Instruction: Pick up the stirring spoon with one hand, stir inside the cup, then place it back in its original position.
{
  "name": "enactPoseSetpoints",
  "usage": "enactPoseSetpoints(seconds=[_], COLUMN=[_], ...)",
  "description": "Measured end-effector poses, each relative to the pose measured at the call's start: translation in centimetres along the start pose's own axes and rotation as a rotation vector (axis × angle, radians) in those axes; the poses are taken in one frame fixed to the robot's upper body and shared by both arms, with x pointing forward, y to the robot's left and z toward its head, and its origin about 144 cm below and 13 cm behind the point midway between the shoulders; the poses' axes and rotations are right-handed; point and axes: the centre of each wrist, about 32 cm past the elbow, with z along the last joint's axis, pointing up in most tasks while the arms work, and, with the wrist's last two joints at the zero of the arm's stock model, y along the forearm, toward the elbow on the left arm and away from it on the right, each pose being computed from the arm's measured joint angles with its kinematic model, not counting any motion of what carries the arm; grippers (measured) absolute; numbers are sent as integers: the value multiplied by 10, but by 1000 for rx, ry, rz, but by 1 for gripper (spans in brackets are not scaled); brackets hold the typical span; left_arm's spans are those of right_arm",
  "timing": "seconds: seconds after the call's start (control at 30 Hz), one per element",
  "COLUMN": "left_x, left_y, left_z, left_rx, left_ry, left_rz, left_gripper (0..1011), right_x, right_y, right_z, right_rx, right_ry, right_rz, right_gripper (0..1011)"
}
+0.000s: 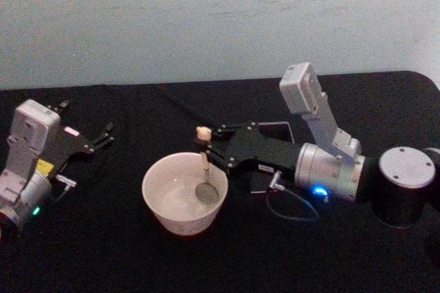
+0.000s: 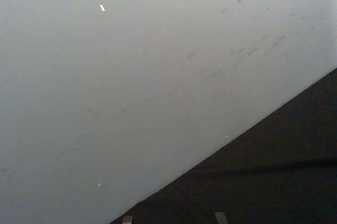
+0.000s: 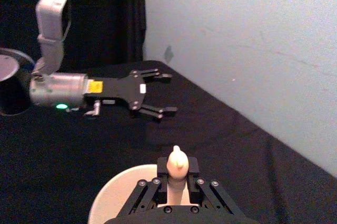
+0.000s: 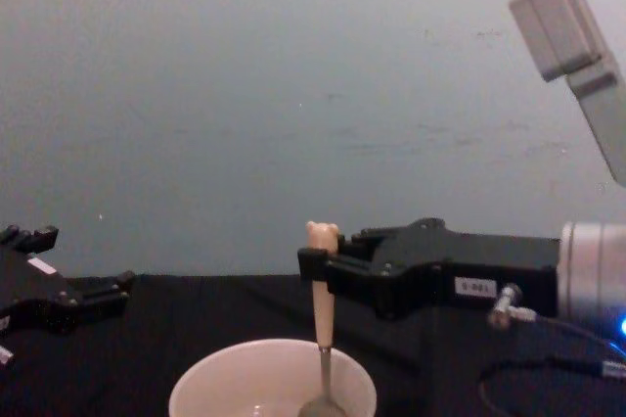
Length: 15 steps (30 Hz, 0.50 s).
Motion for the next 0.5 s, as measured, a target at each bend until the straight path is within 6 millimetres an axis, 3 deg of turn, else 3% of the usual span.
enactPoseSetpoints(seconds=[0.5], left_x=[0], left_y=[0], left_z=[0], left_rx=[0], left_ry=[0], left_rz=[0], left_gripper=[1001], right_x=[-19], right_y=[-4], right_z=[-5], right_rx=[-14], right_ry=[25], right_rz=[93], right_gripper=[210])
